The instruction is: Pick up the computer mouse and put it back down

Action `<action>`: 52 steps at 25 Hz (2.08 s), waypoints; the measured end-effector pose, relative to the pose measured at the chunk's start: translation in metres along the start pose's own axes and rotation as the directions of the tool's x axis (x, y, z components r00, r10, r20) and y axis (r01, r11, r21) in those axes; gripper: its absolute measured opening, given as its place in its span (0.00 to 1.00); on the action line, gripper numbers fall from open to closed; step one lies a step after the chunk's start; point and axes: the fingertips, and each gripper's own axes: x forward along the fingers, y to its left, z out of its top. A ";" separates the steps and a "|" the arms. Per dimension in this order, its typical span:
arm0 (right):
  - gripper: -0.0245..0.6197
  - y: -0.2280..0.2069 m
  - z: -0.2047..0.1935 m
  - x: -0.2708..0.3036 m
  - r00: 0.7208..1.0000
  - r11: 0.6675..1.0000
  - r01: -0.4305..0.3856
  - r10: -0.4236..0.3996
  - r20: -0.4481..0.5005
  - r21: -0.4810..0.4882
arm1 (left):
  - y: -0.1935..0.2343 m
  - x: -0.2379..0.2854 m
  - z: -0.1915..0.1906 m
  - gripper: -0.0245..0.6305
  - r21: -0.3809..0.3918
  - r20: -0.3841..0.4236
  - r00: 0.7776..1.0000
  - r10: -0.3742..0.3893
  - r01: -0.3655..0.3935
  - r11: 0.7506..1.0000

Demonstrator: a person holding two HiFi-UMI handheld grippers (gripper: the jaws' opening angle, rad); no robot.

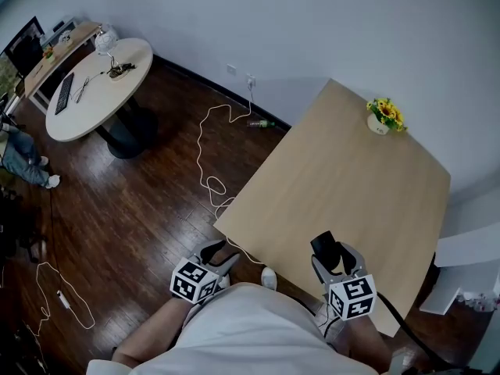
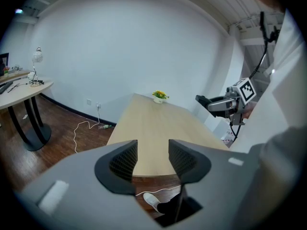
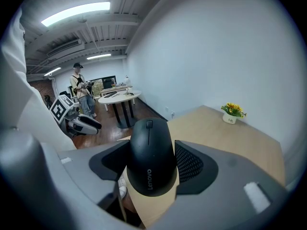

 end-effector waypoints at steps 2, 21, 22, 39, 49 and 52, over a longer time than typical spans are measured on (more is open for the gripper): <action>0.50 -0.004 -0.003 0.006 1.000 1.000 0.004 -0.004 -0.006 0.000 | 0.001 -0.002 -0.001 0.32 -0.003 -0.001 1.000 0.003 -0.003 1.000; 0.50 -0.056 -0.123 0.238 0.961 0.999 0.043 -0.043 -0.273 -0.006 | 0.013 -0.037 -0.036 0.32 -0.112 -0.049 0.986 0.159 -0.163 0.980; 0.50 -0.056 -0.130 0.242 0.957 0.999 0.043 -0.049 -0.285 -0.029 | 0.015 -0.041 -0.038 0.32 -0.120 -0.051 0.984 0.172 -0.177 0.977; 0.67 -0.053 -0.130 0.236 0.962 1.000 -0.019 0.015 -0.271 -0.013 | 0.017 -0.039 -0.037 0.32 -0.145 -0.024 0.982 0.188 -0.190 0.971; 0.72 -0.021 -0.068 0.152 0.988 0.998 -0.054 0.051 -0.147 -0.012 | 0.012 -0.022 -0.025 0.32 -0.112 -0.017 0.992 0.122 -0.123 0.986; 0.73 -0.013 -0.054 0.125 0.989 0.998 -0.061 0.059 -0.132 -0.009 | 0.011 -0.018 -0.023 0.32 -0.102 -0.019 0.994 0.103 -0.105 0.989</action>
